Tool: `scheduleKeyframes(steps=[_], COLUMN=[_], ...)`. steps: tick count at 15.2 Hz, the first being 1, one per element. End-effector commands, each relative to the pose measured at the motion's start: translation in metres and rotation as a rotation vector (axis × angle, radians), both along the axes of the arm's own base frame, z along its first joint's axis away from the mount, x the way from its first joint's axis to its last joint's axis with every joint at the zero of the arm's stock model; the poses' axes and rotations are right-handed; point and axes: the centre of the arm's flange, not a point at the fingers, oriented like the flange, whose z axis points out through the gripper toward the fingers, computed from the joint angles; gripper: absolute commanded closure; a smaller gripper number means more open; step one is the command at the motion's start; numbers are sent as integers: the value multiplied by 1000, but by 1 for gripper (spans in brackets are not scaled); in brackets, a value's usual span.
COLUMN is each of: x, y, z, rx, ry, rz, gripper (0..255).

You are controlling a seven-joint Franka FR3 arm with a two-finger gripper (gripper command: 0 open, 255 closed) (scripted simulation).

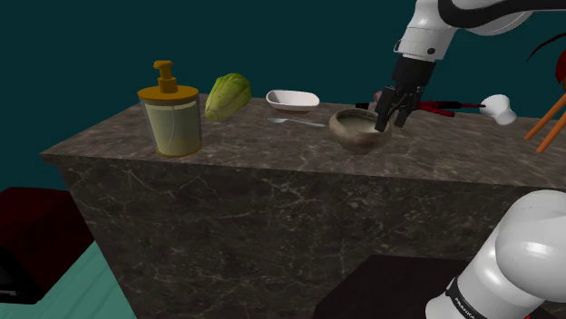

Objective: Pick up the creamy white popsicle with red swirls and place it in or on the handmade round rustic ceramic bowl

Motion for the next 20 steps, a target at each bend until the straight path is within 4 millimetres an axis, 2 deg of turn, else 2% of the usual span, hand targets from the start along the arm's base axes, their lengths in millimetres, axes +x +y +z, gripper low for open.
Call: scheduleKeyframes(steps=[1, 18, 20], x=[0, 119, 121], y=[0, -184, -188], z=[0, 58, 54], rx=[0, -34, -35], ry=[0, 97, 99], rz=[0, -182, -186], gripper=[0, 0, 0])
